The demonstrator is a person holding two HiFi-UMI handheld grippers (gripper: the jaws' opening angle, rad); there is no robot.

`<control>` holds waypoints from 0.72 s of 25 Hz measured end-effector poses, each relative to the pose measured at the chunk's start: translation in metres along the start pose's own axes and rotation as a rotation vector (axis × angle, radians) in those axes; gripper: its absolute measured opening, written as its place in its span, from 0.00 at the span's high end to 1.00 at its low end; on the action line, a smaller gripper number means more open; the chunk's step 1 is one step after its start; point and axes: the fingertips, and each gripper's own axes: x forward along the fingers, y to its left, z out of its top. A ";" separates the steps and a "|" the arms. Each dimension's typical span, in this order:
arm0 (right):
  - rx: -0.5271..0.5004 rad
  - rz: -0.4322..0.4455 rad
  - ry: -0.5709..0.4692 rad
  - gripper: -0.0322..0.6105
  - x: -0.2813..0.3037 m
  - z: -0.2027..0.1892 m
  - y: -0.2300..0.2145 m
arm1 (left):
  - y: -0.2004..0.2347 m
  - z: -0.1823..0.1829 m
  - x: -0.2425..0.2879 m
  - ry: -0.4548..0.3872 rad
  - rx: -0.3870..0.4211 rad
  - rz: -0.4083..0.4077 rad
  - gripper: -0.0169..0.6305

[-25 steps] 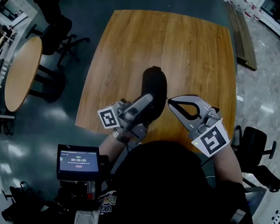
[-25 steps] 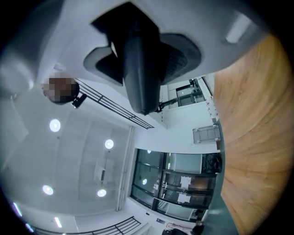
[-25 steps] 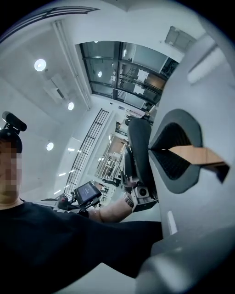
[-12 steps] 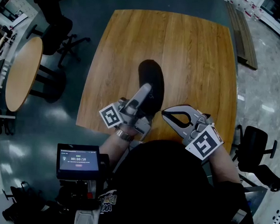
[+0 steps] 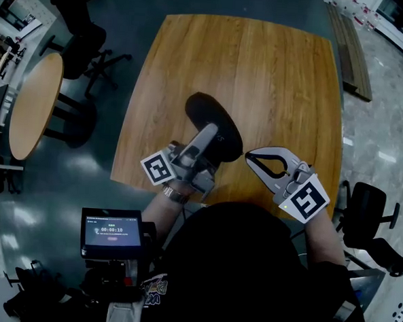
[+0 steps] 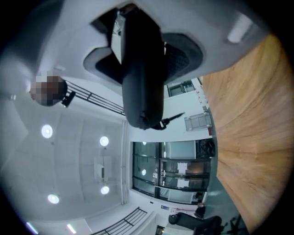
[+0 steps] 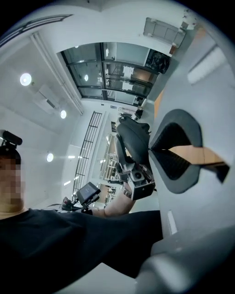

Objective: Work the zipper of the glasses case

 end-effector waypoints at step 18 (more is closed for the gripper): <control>0.309 0.070 -0.337 0.94 -0.044 0.039 -0.028 | -0.040 -0.051 0.012 0.224 -0.024 -0.205 0.43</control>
